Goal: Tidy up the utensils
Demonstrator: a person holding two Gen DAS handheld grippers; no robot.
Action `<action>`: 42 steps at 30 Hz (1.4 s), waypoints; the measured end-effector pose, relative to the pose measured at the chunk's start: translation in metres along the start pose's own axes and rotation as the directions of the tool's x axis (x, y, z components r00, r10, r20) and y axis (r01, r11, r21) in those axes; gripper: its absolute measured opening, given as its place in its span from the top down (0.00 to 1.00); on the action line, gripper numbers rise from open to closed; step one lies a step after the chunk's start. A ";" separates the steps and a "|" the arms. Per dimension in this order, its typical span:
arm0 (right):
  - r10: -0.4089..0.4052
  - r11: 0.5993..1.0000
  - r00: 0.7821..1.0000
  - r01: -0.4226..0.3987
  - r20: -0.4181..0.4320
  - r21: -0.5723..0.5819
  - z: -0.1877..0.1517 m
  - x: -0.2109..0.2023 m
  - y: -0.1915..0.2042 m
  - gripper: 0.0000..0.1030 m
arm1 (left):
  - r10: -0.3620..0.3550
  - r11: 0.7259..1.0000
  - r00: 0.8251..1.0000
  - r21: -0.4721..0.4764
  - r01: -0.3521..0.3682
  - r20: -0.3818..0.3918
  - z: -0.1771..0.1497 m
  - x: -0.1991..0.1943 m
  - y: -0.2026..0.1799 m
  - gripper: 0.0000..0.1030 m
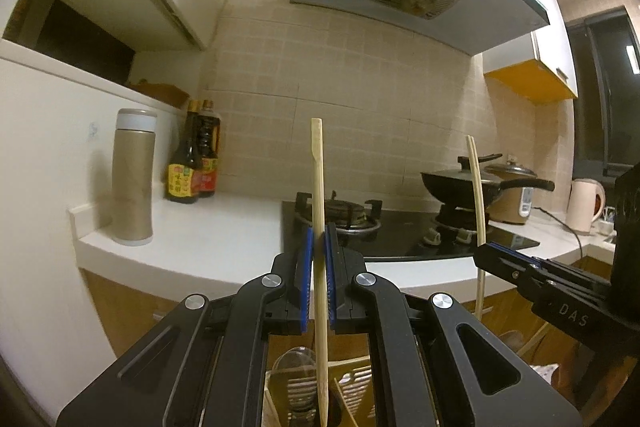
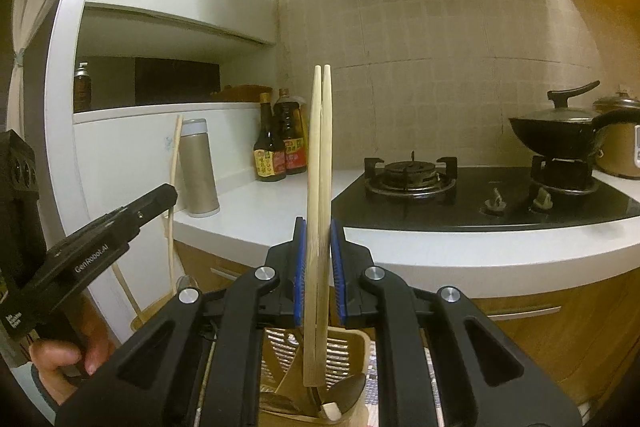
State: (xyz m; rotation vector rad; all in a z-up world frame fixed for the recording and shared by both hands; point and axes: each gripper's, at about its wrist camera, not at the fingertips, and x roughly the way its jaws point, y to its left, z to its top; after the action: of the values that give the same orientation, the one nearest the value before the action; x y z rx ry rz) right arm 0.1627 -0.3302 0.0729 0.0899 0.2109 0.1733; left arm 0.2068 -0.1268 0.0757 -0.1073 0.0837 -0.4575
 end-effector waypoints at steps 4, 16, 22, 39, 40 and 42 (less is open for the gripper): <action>0.015 1.000 1.000 -0.015 -0.002 -0.002 -0.004 -0.001 0.001 0.90 | -0.003 1.000 1.000 0.007 0.003 0.000 -0.005 -0.001 0.001 0.96; 0.023 1.000 0.998 -0.023 -0.055 0.010 -0.010 -0.029 -0.004 0.83 | -0.047 0.998 0.998 -0.038 0.046 -0.034 -0.003 -0.022 0.010 0.70; 0.027 1.000 0.999 -0.027 -0.045 -0.008 -0.006 -0.070 0.009 0.62 | -0.071 0.997 0.996 -0.038 0.070 -0.046 0.006 -0.056 0.004 0.57; -0.158 0.987 0.987 0.158 -0.007 0.025 -0.057 -0.154 0.034 0.20 | 0.031 0.999 0.999 -0.040 -0.033 -0.042 -0.021 -0.155 -0.029 0.08; -0.180 0.984 0.984 0.180 0.011 0.013 -0.062 -0.155 0.035 0.20 | 0.063 0.997 0.997 -0.041 -0.065 -0.043 -0.027 -0.155 -0.031 0.08; -0.206 0.979 0.978 0.206 0.029 -0.010 -0.069 -0.153 0.038 0.19 | 0.085 0.995 0.995 -0.040 -0.087 -0.048 -0.036 -0.155 -0.032 0.08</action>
State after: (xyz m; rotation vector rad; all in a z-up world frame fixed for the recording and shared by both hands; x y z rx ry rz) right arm -0.0054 -0.3155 0.0406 0.0569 0.1898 -0.0329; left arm 0.0508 -0.0896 0.0532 -0.1340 0.1431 -0.3722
